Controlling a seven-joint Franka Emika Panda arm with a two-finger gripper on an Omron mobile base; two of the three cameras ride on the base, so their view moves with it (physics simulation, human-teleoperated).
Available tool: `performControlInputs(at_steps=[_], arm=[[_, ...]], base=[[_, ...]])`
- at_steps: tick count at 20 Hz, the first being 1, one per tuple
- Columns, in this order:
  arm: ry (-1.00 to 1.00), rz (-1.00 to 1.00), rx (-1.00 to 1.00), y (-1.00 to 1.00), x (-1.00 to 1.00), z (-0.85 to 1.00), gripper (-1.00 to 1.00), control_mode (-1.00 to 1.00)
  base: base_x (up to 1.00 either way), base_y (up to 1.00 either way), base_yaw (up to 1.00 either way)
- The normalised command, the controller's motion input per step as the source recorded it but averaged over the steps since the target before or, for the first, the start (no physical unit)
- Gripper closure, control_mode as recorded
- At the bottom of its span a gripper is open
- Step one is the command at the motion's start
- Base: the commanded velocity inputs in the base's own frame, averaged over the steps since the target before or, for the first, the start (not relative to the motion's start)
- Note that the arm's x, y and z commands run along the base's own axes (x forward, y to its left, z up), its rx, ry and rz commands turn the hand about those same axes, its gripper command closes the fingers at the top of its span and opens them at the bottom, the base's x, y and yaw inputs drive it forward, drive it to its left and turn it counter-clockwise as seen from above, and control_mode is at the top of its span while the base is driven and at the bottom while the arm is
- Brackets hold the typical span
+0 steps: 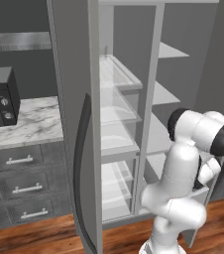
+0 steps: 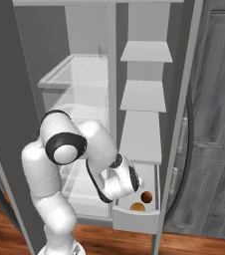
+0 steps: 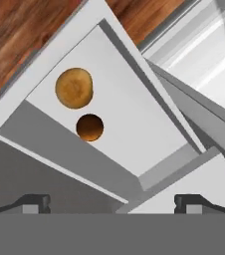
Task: Take the potato and orange from the fridge shelf and place them in the freezer drawer to begin freezing them.
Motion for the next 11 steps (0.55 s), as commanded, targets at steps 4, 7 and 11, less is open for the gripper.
performControlInputs(at_steps=[4,7,11], arm=[[-0.06,0.0,0.0,0.25,-0.16,1.0,-1.0,-1.0],[-0.02,0.0,-0.02,0.25,-0.11,1.0,-1.0,-1.0],[-0.01,0.0,-0.05,0.34,-0.03,0.99,-1.0,-1.0]], base=[[0.0,0.0,0.0],[0.0,0.0,0.0],[0.0,0.0,0.0]])
